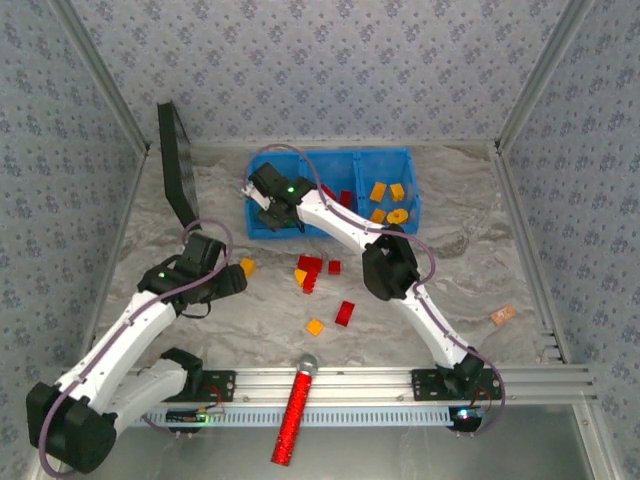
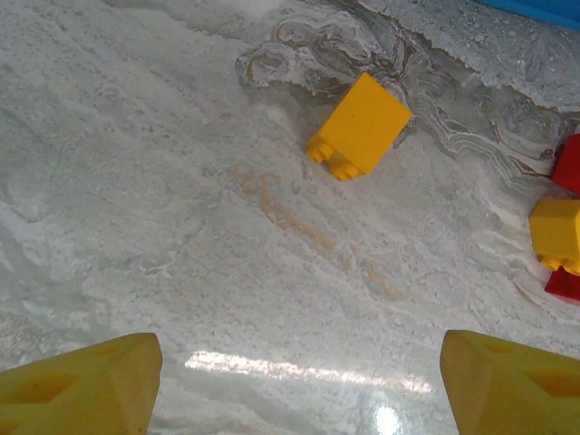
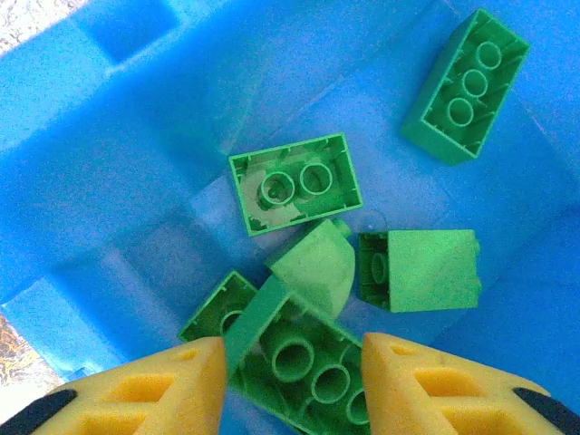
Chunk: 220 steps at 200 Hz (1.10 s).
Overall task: Sort the legos into containers by color
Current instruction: Place the lego in the container, then pick up the lego from the middle-left of the table.
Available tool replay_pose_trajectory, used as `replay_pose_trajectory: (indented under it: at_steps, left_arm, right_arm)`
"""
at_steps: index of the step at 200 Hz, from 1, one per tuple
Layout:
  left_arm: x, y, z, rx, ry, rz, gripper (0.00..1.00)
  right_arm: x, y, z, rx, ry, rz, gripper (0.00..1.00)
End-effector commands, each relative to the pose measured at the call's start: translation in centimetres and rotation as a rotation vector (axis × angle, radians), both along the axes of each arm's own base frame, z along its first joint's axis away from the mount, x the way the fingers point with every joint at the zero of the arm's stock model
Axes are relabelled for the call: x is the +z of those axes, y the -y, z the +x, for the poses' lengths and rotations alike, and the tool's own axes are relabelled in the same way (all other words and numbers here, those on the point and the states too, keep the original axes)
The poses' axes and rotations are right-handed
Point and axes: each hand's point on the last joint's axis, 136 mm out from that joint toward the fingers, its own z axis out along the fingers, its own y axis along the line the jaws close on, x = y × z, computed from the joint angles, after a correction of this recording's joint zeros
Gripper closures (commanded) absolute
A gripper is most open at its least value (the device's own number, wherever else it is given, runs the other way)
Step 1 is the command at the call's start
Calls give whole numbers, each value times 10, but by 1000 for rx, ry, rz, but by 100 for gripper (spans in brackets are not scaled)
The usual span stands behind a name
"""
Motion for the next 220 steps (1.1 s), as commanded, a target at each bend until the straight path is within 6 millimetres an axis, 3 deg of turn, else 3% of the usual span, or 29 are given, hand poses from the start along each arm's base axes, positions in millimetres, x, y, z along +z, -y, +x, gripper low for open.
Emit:
replay_pose_trajectory:
  at_steps: [1,56,97,160,196,220]
  left_arm:
    - [-4,3,17,-8,21,22,19]
    - [-16,13,60,-69,25,119,20]
    - [-36,28,82,-144,-18,149,21]
    - [-65,38,97,-215,-94,182,24]
    - [-77,43,96,-208,-123,156,34]
    - [-86,47,91,-205,-162,128,46]
  right_arm:
    - [26,1,4,15,34,22,54]
    - [85,22,-4,8,85,42,49]
    - [120,63,-19,-68,113,91,47]
    - [123,150,-43,-283,127,136,46]
    - [110,209,-67,-434,98,187,45]
    - [96,235,-93,-514,27,198,45]
